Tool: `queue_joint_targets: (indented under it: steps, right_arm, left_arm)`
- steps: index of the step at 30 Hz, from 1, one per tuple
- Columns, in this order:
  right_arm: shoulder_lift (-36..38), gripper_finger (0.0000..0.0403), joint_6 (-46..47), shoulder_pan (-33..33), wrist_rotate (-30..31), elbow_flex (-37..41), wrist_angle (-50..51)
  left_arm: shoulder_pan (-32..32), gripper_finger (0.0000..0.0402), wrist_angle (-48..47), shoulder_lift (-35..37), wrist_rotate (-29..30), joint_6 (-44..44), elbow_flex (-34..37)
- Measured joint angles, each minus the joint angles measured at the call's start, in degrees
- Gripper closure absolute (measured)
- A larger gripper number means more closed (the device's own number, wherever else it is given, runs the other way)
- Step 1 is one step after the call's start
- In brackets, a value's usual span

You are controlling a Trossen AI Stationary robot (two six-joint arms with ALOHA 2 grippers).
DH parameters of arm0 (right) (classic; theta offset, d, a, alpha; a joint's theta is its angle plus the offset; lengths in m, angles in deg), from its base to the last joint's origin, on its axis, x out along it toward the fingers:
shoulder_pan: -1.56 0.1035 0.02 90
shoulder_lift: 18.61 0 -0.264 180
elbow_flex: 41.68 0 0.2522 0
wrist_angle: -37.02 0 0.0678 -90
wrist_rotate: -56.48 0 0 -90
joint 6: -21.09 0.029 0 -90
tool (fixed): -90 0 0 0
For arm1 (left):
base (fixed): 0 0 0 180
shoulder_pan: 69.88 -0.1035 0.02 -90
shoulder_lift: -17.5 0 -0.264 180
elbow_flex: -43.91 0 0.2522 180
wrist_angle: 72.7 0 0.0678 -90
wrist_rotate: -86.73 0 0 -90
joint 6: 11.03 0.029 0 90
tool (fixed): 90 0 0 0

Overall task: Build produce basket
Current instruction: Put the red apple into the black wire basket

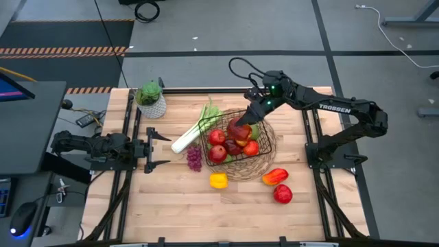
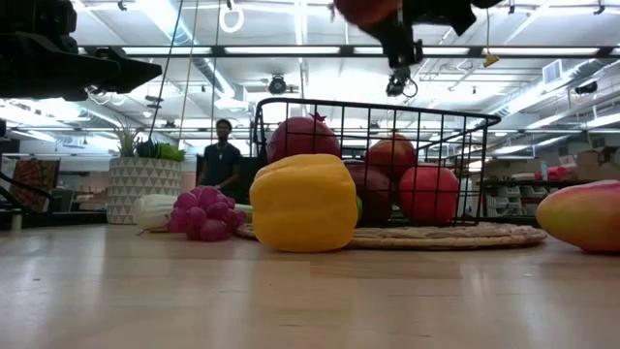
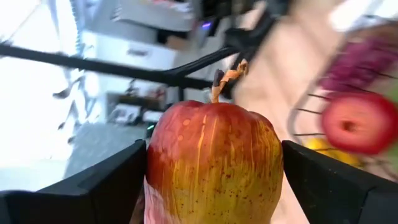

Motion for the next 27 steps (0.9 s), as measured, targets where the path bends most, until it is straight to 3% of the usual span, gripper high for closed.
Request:
queue_joint_targets:
  steps: [4,14,20,27]
  right_arm:
    - [0.0,0.0037,2.6,0.3,-3.5,0.0,-4.8]
    - [0.0,0.0037,2.9,2.9,-10.3,0.0,-4.6]
    - [0.0,0.0037,-1.5,7.3,-10.9,0.0,-4.6]
    - [0.0,0.0037,-3.3,7.8,-9.9,0.0,-4.4]
  left_arm:
    - [0.0,0.0002,0.0,0.0,0.0,0.0,0.0]
    - [0.0,0.0002,0.0,0.0,0.0,0.0,0.0]
    - [0.0,0.0002,0.0,0.0,0.0,0.0,0.0]
    - [0.0,0.0002,0.0,0.0,0.0,0.0,0.0]
